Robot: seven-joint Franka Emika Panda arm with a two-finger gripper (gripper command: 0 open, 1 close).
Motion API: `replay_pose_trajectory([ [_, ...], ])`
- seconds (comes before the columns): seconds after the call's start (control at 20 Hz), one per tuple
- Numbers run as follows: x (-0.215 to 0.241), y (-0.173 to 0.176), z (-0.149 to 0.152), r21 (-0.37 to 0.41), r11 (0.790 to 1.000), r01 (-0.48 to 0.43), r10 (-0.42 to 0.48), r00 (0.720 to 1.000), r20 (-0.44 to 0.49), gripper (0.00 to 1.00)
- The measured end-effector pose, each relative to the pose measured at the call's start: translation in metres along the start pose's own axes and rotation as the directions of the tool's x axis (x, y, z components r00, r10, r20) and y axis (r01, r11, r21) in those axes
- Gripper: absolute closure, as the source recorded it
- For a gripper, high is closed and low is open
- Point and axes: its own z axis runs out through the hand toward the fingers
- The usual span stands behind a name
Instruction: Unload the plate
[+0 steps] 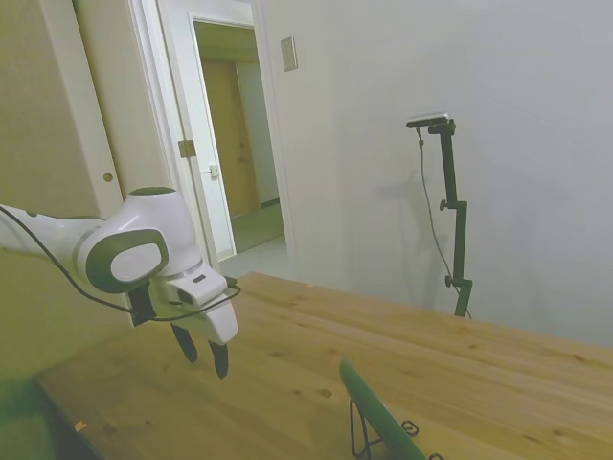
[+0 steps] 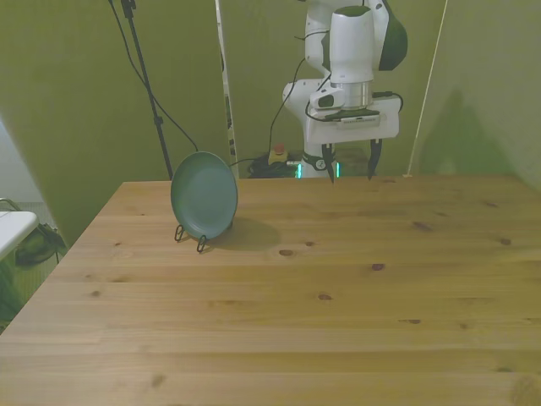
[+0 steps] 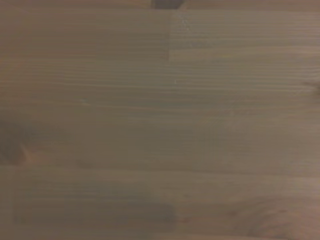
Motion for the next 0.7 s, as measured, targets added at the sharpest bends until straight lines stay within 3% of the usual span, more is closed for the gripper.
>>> replay_pose_trajectory([
  [0.2, 0.008, 0.007, -0.008, 0.012, 1.0, -0.025, 0.025, 1.0, -0.002, 0.0],
  [0.45, 0.05, 0.067, -0.081, 0.03, 0.988, -0.152, 0.154, 0.985, -0.072, 0.0],
  [0.7, 0.103, 0.137, -0.141, 0.058, 0.952, -0.3, 0.305, 0.937, -0.167, 0.0],
])
